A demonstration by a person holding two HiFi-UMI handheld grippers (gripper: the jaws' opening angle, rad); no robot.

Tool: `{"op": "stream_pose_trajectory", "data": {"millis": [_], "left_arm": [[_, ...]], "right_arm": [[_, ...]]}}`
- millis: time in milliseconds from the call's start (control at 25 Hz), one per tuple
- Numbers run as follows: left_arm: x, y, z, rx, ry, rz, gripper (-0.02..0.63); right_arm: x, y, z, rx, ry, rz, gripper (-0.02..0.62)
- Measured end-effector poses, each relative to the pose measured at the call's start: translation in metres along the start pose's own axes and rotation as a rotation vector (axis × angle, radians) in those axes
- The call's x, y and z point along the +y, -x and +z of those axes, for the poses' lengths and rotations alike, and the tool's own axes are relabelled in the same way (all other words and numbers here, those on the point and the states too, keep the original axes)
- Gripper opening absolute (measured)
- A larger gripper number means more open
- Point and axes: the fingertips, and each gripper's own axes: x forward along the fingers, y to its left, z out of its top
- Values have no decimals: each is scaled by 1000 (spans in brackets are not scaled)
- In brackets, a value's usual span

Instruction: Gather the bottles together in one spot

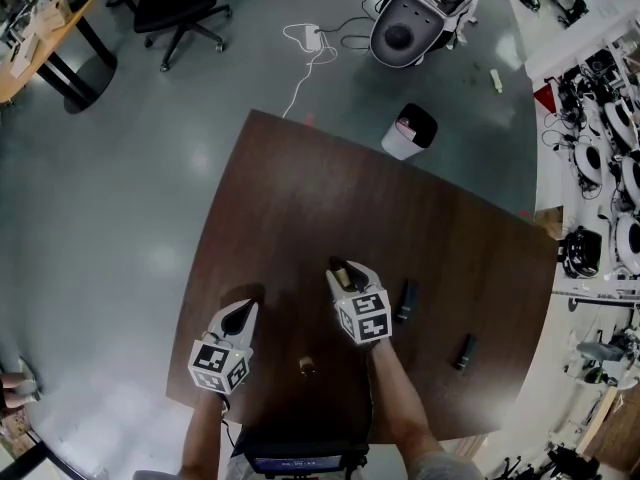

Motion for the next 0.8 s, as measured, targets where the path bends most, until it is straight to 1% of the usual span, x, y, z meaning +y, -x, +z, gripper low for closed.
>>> {"op": "stream_pose_trajectory", "data": {"millis": [360, 600, 800], "left_arm": [[-1, 5, 6, -7, -7, -3, 2], [-9, 5, 4, -8, -17, -10, 2], [-14, 7, 15, -12, -18, -8, 2]], "right_arm": [[1, 11, 5, -29, -11, -16, 133], [0, 21, -3, -31, -15, -18, 132], [-2, 28, -4, -49, -22, -25, 132]]}}
